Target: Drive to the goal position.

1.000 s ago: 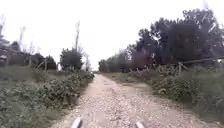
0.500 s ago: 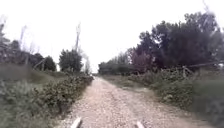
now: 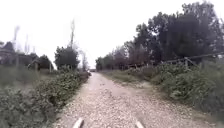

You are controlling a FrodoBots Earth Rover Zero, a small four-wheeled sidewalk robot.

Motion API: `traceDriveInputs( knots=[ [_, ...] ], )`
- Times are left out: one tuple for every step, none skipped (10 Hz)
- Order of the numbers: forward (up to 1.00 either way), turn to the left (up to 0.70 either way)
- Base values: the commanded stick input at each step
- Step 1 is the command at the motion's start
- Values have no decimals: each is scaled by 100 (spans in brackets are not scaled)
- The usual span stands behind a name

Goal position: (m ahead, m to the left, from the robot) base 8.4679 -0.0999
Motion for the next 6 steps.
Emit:
traceDriveInputs(
  knots=[
    [50,0],
    [50,0],
    [50,0],
    [50,0],
    [50,0],
    [50,0]
  ],
)
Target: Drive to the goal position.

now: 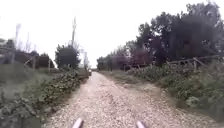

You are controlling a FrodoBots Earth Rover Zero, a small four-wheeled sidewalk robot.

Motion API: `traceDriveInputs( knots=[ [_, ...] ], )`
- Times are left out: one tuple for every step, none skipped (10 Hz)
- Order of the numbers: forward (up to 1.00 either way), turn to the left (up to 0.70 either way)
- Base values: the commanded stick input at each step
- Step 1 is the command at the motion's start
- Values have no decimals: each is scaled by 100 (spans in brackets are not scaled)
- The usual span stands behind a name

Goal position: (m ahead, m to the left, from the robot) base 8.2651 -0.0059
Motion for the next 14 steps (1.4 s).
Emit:
traceDriveInputs(
  knots=[
    [50,0],
    [50,0],
    [50,0],
    [50,0],
    [50,0],
    [50,0],
    [50,0],
    [50,0],
    [50,0],
    [50,0],
    [50,0],
    [50,0],
    [50,0],
    [50,0]
  ],
)
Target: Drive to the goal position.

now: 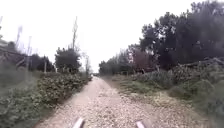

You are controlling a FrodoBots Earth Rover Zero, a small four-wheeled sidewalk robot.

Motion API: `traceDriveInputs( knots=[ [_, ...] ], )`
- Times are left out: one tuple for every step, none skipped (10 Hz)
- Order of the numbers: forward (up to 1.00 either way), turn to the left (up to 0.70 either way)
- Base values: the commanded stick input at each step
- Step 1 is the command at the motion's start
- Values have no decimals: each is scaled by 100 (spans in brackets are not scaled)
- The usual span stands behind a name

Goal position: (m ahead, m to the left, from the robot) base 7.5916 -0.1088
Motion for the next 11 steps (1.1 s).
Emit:
traceDriveInputs(
  knots=[
    [50,0],
    [50,0],
    [50,0],
    [50,0],
    [50,0],
    [50,0],
    [50,0],
    [50,0],
    [50,0],
    [50,0],
    [50,0]
  ],
)
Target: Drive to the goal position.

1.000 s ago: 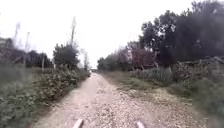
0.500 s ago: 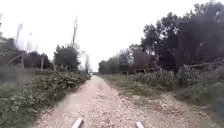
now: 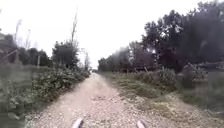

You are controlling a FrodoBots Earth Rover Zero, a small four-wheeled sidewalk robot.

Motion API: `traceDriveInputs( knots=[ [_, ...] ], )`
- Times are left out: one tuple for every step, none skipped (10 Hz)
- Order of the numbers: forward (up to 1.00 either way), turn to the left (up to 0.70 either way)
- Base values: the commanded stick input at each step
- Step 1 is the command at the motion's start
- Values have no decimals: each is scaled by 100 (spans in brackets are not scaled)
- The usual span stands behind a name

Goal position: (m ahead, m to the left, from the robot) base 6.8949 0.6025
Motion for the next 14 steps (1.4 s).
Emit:
traceDriveInputs(
  knots=[
    [50,0],
    [50,0],
    [50,0],
    [50,0],
    [50,0],
    [50,0],
    [50,0],
    [50,5],
    [50,23],
    [50,45],
    [50,7],
    [50,0],
    [50,0],
    [50,0]
  ],
)
